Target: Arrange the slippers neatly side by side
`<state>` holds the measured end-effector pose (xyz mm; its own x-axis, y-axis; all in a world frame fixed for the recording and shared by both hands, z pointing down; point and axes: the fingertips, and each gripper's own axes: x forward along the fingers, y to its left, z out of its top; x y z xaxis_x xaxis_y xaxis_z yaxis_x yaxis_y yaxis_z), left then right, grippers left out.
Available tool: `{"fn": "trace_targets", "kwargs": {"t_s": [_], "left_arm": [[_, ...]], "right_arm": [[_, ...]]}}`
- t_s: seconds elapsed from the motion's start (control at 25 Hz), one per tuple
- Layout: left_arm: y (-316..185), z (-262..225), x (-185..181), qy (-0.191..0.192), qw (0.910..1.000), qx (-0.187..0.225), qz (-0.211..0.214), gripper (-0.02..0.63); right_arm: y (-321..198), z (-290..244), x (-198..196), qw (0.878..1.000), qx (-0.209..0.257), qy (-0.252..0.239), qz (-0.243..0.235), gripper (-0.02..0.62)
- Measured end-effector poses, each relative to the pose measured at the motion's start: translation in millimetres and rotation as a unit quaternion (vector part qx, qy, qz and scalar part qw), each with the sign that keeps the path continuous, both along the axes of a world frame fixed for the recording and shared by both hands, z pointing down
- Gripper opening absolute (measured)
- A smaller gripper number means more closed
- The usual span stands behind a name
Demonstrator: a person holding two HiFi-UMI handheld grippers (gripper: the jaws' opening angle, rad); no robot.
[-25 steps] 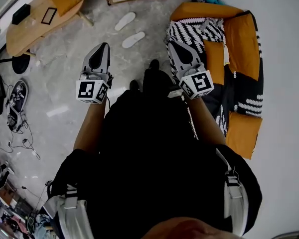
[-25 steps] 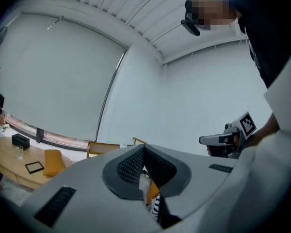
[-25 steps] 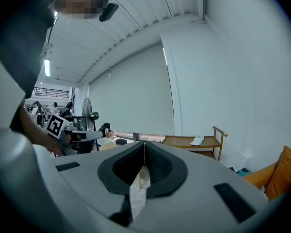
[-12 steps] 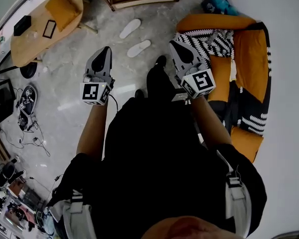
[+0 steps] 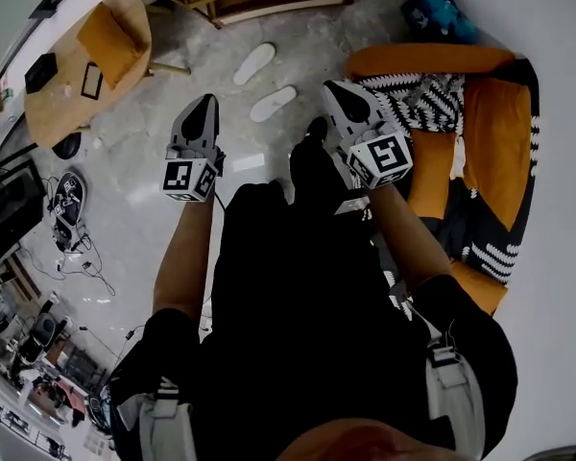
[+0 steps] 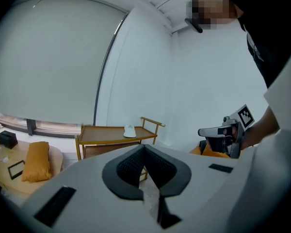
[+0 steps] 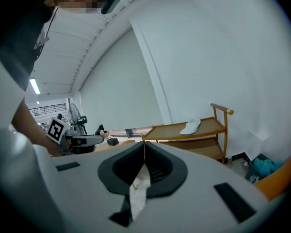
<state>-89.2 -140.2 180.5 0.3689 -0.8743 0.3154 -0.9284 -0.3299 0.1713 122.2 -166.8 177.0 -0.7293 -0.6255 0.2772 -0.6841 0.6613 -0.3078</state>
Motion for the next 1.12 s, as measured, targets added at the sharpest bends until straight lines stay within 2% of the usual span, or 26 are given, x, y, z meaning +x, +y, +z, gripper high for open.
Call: {"fn": "trace_targets", "kwargs": {"t_s": [0.28,0.44,0.56,0.64,0.8,1.12], "left_arm": [[-46,64,-10,0.008,0.9994,-0.031,-0.011,0.014],[-77,121,-18,0.024,0.9982,-0.056,0.003,0.014],[-94,168,-21,0.038,0.9956,-0.080,0.032,0.014],[-98,194,-18,0.041,0.9925,-0.095,0.064,0.014],[-89,231,-12,0.024,0.9856,-0.113,0.123,0.014],[-84,309,-31,0.006,0.9807,-0.131,0.146,0.015]], "right_arm": [[-44,80,-8,0.995,-0.053,0.016,0.079,0.032],[-65,137,-34,0.990,-0.068,0.051,0.108,0.032],[-78,182,-51,0.986,-0.077,0.087,0.122,0.032],[-79,208,-59,0.983,-0.083,0.107,0.128,0.032],[-62,251,-76,0.981,-0.100,0.108,0.126,0.032],[-50,350,-113,0.976,-0.158,0.111,0.097,0.032]]}}
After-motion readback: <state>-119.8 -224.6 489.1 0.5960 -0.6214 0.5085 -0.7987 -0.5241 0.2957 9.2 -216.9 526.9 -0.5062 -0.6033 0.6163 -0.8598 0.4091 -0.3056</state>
